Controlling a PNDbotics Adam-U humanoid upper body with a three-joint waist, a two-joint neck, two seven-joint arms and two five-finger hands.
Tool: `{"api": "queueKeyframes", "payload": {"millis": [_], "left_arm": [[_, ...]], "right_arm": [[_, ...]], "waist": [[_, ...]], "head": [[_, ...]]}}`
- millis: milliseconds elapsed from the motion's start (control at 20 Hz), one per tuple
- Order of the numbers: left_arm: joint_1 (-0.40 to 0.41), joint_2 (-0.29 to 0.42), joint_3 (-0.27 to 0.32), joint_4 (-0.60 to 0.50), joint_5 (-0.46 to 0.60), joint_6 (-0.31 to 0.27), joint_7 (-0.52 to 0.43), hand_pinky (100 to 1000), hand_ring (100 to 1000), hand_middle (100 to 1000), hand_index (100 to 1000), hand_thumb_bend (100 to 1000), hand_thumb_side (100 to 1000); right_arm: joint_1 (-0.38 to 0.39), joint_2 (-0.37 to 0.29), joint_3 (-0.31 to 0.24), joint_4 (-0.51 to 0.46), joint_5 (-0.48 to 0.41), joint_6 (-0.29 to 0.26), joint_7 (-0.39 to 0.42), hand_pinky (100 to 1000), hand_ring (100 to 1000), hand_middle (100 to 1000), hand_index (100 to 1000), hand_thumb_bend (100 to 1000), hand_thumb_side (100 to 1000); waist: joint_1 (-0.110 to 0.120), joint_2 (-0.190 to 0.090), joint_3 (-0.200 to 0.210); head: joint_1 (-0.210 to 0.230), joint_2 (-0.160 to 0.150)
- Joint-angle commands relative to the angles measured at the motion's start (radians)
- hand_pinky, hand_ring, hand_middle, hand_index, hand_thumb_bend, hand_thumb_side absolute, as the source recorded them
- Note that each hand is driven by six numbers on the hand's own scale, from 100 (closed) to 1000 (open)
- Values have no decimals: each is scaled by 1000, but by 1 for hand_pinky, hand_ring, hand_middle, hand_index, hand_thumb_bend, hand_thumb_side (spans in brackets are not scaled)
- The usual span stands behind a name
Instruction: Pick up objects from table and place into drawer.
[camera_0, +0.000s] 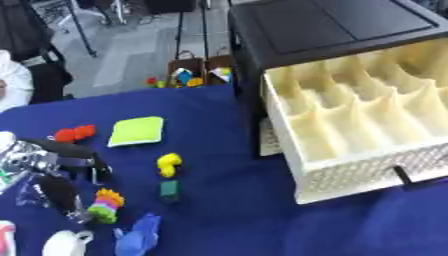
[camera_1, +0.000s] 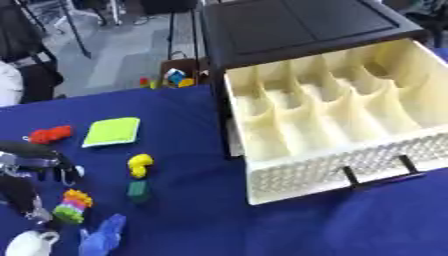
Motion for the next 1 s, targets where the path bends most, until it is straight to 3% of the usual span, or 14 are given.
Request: {"api": "queueKeyframes", "payload": {"millis": [50, 400, 1000], "left_arm": [[-11, 19, 7, 4, -11, -6, 0, 714, 791, 753, 870, 658, 517], [-10, 7, 12, 27, -34, -23, 0, 680, 769, 726, 833, 581, 538], [-8, -8, 2, 48, -37, -44, 0, 665, 761, 712, 819, 545, 496]], "right_arm": [[-10, -9, -13, -9, -3, -1, -5, 772, 841, 827, 844, 100, 1000], [-11, -7, -17, -9, -3, -3, -11, 772, 841, 828, 845, 100, 1000], [-10, -3, -27, -9, -3, -2, -24, 773, 841, 827, 846, 100, 1000]], "waist": [[-8, -14, 0], [-10, -15, -4], [-8, -10, -13]], "head": [[4, -10], [7, -16], [9, -17]]}}
